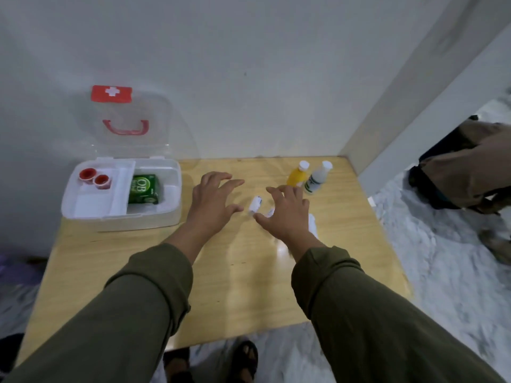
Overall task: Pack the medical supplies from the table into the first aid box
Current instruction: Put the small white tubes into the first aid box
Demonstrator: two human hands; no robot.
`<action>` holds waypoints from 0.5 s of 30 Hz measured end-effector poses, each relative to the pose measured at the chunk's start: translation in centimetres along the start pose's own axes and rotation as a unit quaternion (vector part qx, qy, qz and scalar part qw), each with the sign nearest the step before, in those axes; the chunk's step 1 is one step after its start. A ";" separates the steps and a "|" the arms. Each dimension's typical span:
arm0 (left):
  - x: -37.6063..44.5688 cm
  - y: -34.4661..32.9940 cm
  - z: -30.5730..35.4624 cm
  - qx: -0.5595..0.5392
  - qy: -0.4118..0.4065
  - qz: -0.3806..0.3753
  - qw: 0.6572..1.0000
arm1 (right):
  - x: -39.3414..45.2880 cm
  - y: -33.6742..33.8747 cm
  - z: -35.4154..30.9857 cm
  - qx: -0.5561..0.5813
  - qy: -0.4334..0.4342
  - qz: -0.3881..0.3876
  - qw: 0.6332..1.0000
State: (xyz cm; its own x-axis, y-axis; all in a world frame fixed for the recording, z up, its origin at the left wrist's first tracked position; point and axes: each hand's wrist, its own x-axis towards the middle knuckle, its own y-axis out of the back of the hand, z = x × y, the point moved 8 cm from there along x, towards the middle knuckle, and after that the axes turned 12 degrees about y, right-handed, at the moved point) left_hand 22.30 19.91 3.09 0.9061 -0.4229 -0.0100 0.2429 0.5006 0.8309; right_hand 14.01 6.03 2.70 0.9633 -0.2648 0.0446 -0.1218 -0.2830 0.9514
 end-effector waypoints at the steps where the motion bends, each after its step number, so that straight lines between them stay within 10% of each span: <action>1: 0.0 -1.2 0.2 0.010 0.005 -0.013 1.000 | -0.3 -0.4 1.1 -0.004 -0.004 -0.014 1.000; 15: 3.6 -10.7 -0.7 0.069 0.083 -0.142 0.984 | 1.4 -4.8 8.0 -0.004 0.010 -0.057 0.998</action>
State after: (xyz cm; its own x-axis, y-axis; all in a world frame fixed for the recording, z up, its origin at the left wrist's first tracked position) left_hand 23.21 13.56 -6.27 0.8548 -0.3966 -0.3346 0.4565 0.2681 0.8484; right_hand 14.02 -0.40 -4.25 0.9753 -0.2129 -0.0586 -0.0090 -0.3034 0.9528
